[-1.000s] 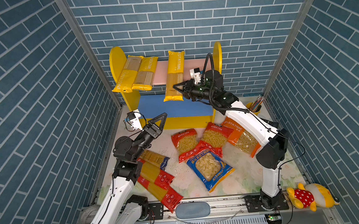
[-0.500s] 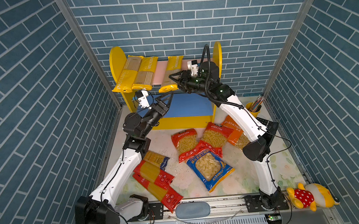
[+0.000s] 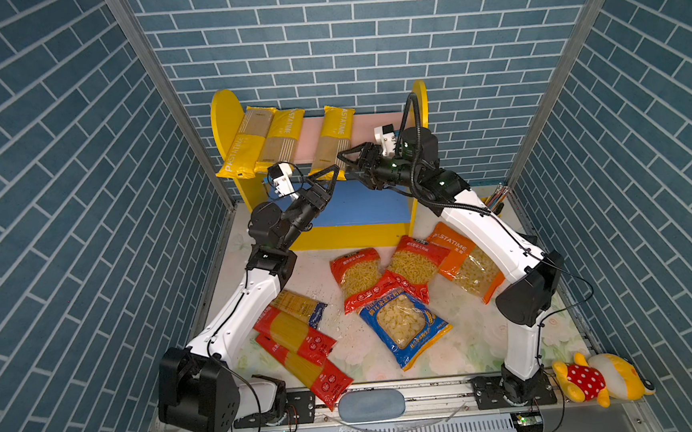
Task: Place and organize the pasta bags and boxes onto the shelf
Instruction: 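Lay the third pack on the top shelf next to the others, then release the pack and withdraw both grippers down toward the pile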
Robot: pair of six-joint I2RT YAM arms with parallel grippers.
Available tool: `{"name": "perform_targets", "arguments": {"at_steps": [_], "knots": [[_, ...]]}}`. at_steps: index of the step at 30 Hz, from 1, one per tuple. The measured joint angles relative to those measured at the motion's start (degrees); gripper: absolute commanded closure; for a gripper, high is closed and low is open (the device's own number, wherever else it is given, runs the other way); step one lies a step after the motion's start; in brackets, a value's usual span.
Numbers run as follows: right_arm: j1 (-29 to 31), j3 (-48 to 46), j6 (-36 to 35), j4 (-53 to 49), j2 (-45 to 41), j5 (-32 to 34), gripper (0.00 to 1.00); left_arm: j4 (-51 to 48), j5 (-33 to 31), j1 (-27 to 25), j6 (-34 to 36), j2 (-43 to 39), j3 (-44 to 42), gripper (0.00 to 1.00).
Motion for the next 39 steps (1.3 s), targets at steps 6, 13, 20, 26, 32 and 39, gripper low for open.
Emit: {"name": "perform_targets", "arguments": {"at_steps": [6,13,20,26,32,39], "knots": [[-1.05,-13.79,-0.63,5.14,-8.37,0.13,0.36,-4.11,-1.68,-0.11,1.7,1.84,3.08,0.23],[-1.36,-31.95,-1.51,8.59,-18.32,1.73,0.37,-4.76,-4.66,-0.5,1.92,5.25,6.99,0.48],[-1.36,-43.87,-1.79,11.17,-23.96,3.69,0.39,-8.02,-8.28,-0.87,1.57,6.91,9.68,0.71],[-1.36,-49.18,-1.84,12.63,-25.2,4.37,0.4,-10.93,-11.82,-1.27,1.16,6.91,10.47,0.85],[-1.36,-52.19,-1.66,14.73,-25.24,4.46,0.4,-16.22,-15.89,-1.33,1.09,7.48,14.14,0.9],[-1.36,-53.35,-1.66,15.98,-25.68,4.66,0.41,-23.5,-20.5,-1.2,1.07,9.81,20.46,0.85]]}}
